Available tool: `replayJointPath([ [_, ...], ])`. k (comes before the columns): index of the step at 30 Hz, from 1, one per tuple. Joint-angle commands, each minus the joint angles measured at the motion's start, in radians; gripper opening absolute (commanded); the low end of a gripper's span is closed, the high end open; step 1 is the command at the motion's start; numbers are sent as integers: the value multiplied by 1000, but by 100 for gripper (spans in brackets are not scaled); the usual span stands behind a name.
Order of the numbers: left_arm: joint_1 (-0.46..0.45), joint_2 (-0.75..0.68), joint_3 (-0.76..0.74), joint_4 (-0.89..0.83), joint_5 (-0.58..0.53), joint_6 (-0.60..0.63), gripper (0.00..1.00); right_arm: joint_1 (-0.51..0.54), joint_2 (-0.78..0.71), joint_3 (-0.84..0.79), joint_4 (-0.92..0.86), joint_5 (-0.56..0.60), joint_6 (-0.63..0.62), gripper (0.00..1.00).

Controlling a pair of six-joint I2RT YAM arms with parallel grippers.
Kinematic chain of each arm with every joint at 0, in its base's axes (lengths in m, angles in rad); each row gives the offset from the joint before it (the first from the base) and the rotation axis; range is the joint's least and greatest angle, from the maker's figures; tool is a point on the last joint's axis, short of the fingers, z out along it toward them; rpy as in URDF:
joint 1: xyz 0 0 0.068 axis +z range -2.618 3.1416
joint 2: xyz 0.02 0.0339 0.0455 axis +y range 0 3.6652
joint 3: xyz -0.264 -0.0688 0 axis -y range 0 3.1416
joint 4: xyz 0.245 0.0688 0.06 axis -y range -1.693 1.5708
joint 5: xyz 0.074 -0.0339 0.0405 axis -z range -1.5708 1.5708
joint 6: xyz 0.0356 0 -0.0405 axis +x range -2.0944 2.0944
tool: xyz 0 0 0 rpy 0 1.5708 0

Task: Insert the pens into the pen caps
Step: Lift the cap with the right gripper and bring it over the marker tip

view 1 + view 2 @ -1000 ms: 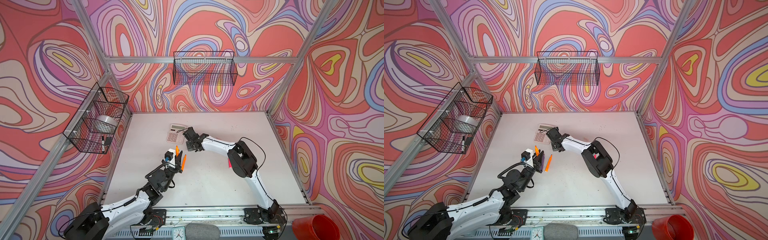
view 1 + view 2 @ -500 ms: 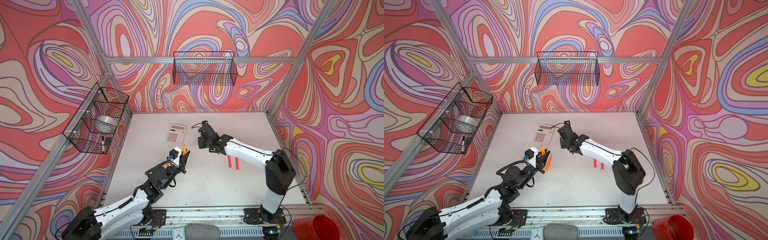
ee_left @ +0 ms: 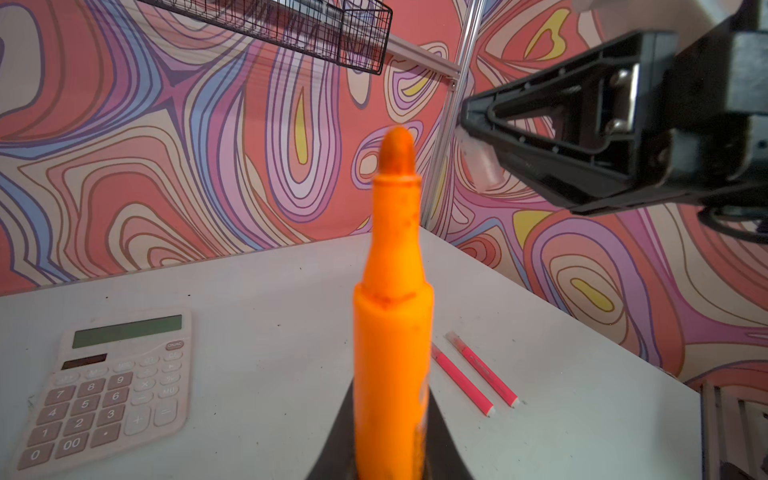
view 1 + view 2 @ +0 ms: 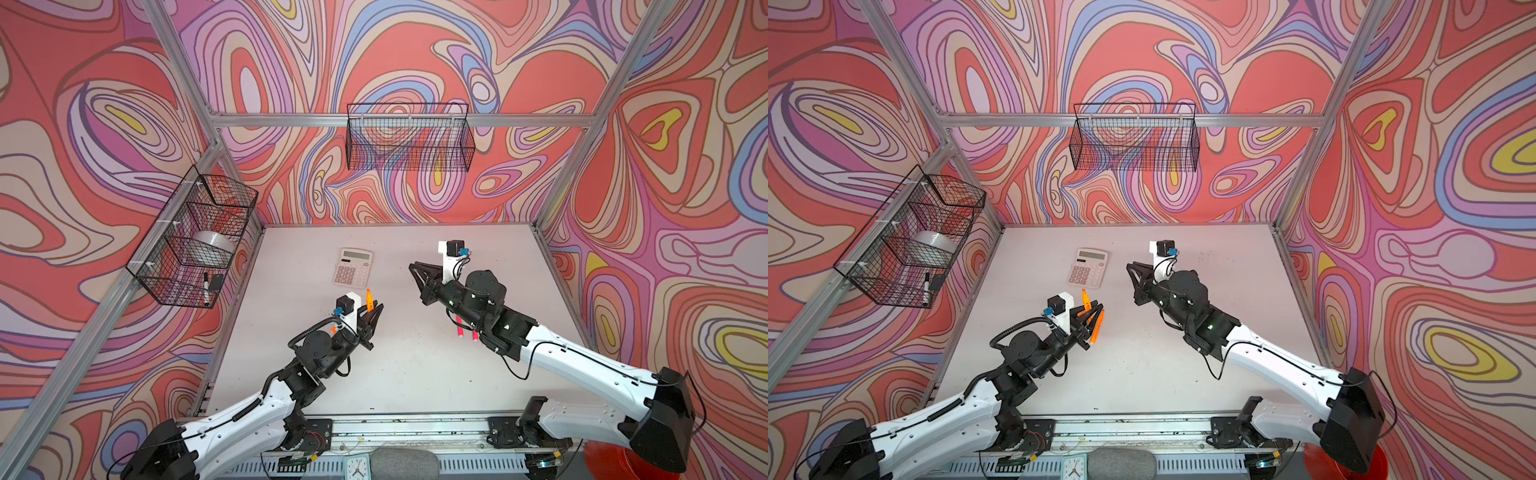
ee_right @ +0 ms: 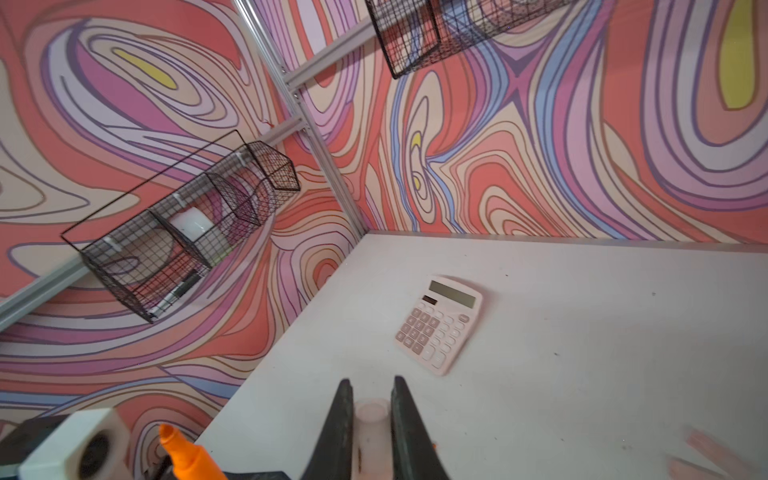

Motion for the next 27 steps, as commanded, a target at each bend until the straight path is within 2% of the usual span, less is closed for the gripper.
replayJointPath([
  [1,-3,6,-8,98,54,-5,0,57,-17,-17,242,-61,-22,0],
  [5,-3,11,27,46,116,-5,0,150,27,19,317,-63,-97,0],
  [8,-3,22,25,63,129,-11,0,180,67,48,343,-89,-134,0],
  [13,-3,36,36,59,156,-21,0,189,110,47,394,-117,-138,0],
  [18,-3,31,39,60,183,-32,0,189,126,1,452,-95,-133,0],
  [27,-3,25,44,60,219,-34,0,189,167,-70,579,-97,-68,0],
])
